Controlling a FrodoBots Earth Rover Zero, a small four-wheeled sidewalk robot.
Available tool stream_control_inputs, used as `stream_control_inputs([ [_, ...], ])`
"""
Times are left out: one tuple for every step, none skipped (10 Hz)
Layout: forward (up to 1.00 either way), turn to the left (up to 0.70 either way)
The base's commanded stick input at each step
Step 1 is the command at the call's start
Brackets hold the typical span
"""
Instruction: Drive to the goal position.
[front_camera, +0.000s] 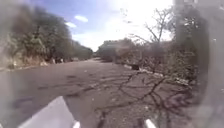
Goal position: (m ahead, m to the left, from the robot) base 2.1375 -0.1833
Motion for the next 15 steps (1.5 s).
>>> stream_control_inputs([
  [0.5, 0.0],
  [0.5, 0.0],
  [0.5, 0.0],
  [0.5, 0.0],
  [0.5, 0.0],
  [0.5, 0.0],
  [0.5, 0.0],
  [0.5, 0.0],
  [0.5, 0.0],
  [0.5, 0.0],
  [0.5, 0.0],
  [0.5, 0.0],
  [0.5, 0.0],
  [0.5, 0.0],
  [0.5, 0.0],
])
